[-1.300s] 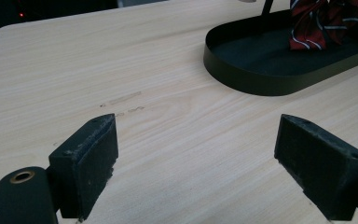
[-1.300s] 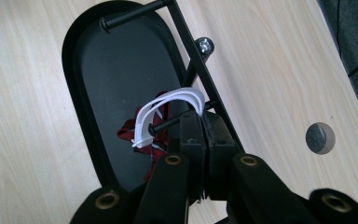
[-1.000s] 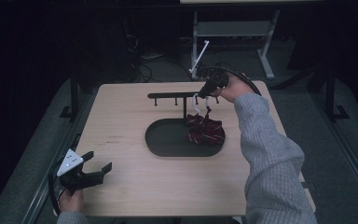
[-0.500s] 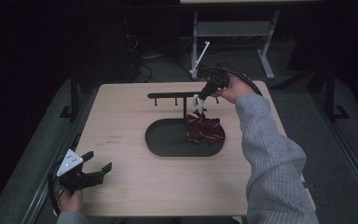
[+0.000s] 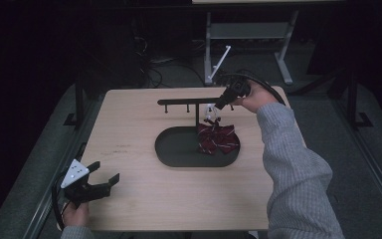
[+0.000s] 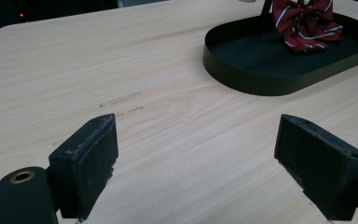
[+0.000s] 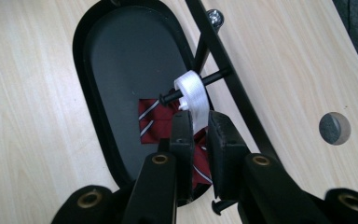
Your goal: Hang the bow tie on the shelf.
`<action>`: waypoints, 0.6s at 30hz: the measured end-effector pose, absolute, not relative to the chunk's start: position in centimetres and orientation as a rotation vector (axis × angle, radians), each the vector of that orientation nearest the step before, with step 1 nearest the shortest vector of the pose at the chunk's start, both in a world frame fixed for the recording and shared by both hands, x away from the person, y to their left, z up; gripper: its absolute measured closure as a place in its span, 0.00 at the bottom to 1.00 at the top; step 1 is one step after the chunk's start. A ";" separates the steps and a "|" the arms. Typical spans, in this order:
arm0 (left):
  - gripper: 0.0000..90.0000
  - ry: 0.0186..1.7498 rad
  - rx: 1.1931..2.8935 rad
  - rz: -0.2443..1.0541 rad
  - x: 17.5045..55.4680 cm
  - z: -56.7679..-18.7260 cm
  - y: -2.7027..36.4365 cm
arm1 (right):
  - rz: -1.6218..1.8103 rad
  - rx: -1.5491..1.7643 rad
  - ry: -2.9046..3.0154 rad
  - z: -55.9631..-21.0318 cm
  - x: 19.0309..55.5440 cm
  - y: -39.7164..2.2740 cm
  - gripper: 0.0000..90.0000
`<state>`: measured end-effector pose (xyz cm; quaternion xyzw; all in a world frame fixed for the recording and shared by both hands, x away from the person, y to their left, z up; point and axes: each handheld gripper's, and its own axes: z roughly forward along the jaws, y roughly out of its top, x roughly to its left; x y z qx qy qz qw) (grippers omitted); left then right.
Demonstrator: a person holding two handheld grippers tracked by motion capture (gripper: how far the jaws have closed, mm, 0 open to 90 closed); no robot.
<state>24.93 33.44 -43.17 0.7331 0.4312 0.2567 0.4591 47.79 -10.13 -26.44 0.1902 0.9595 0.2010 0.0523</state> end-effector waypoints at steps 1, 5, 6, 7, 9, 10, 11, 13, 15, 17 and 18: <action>0.15 1.061 1.810 0.630 24.9 -43.2 33.4 | 0.614 0.577 2.920 -26.4 47.7 -10.2 0.87; 0.15 1.063 1.804 0.629 24.9 -43.2 33.4 | 0.608 0.581 2.924 -26.5 47.5 -10.5 0.85; 0.15 1.062 1.804 0.631 24.9 -43.2 33.4 | 0.614 0.584 2.928 -26.5 47.4 -10.5 0.85; 0.15 1.061 1.807 0.632 24.9 -43.2 33.5 | 0.617 0.584 2.928 -26.4 47.3 -10.5 0.84; 0.15 1.061 1.807 0.634 24.9 -43.1 33.5 | 0.630 0.582 2.926 -26.2 47.2 -10.6 0.84; 0.15 1.061 1.807 0.634 24.9 -43.1 33.5 | 0.632 0.579 2.923 -26.2 47.1 -10.6 0.84; 0.15 1.057 1.808 0.635 24.9 -43.1 33.4 | 0.636 0.574 2.926 -26.1 47.1 -10.7 0.83; 0.15 1.057 1.809 0.634 24.9 -43.2 33.4 | 0.632 0.577 2.925 -26.1 47.0 -10.7 0.83; 0.15 1.057 1.808 0.636 24.9 -43.1 33.4 | 0.628 0.575 2.926 -25.9 46.7 -10.9 0.82; 0.15 1.056 1.810 0.635 24.9 -43.1 33.4 | 0.632 0.569 2.928 -25.9 46.6 -11.1 0.81; 0.15 1.057 1.811 0.635 24.9 -43.1 33.4 | 0.634 0.577 2.931 -25.8 46.4 -11.1 0.81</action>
